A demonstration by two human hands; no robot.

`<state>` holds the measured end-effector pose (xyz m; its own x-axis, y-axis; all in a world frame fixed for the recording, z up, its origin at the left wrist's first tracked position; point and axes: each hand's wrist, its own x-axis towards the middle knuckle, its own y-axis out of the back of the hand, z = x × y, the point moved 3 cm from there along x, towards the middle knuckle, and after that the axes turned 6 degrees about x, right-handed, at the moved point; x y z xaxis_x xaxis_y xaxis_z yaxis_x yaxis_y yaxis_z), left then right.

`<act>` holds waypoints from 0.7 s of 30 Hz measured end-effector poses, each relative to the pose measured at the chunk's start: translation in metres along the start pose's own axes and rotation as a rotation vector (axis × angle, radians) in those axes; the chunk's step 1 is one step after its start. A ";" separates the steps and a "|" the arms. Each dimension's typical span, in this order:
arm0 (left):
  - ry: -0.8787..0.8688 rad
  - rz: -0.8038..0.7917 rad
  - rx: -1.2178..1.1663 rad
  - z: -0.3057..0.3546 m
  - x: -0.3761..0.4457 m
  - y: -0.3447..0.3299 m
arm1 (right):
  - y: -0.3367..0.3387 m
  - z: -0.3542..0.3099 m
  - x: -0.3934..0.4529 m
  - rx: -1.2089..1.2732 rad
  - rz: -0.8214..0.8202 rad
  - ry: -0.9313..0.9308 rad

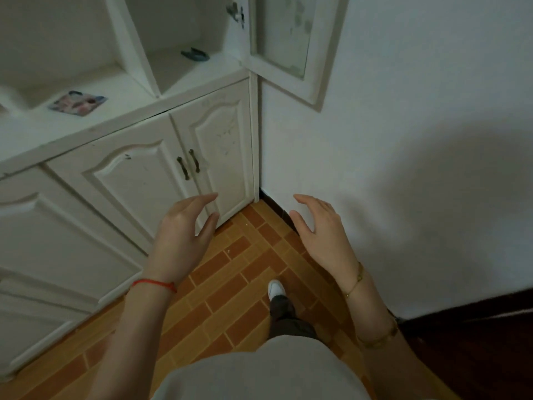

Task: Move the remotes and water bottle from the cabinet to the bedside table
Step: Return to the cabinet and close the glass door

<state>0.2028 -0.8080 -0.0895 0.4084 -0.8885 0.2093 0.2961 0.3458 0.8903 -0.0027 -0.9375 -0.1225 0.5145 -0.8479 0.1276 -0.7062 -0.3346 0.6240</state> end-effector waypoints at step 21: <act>-0.197 0.231 -0.104 0.066 0.340 -0.025 | 0.103 0.001 0.314 0.031 0.213 0.201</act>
<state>0.2772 -1.1388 -0.0138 0.3026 -0.8207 0.4846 0.3058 0.5652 0.7662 0.0858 -1.2388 -0.0191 0.4368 -0.8028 0.4058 -0.8217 -0.1725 0.5432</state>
